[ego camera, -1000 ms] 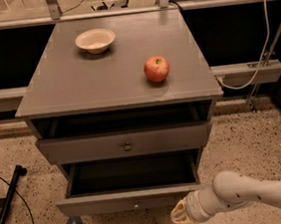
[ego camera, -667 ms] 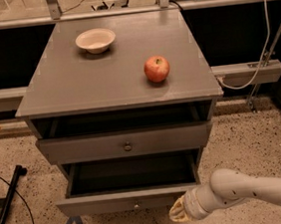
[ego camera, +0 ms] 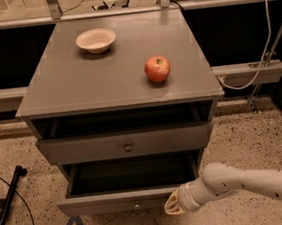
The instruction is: Close middle drawer
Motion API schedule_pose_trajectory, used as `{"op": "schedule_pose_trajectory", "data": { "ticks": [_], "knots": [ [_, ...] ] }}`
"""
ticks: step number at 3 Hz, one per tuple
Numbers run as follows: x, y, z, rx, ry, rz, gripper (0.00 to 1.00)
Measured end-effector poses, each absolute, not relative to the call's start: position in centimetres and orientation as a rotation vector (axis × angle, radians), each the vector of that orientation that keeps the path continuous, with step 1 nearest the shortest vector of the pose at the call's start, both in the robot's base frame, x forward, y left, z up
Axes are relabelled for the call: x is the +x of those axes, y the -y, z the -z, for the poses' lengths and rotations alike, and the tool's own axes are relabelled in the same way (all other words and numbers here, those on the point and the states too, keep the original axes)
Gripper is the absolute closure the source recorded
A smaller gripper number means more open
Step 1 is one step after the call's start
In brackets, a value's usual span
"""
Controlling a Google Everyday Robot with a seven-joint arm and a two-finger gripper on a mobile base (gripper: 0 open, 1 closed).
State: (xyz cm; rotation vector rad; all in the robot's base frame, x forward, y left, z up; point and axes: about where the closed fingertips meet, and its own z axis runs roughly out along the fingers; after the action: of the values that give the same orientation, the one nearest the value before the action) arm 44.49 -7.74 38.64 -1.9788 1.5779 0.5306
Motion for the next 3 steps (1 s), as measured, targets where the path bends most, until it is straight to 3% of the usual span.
{"op": "schedule_pose_trajectory", "data": {
  "ticks": [3],
  "knots": [
    [48.6,6.6,-39.8,-1.964,-1.508,-0.476,1.0]
  ]
}}
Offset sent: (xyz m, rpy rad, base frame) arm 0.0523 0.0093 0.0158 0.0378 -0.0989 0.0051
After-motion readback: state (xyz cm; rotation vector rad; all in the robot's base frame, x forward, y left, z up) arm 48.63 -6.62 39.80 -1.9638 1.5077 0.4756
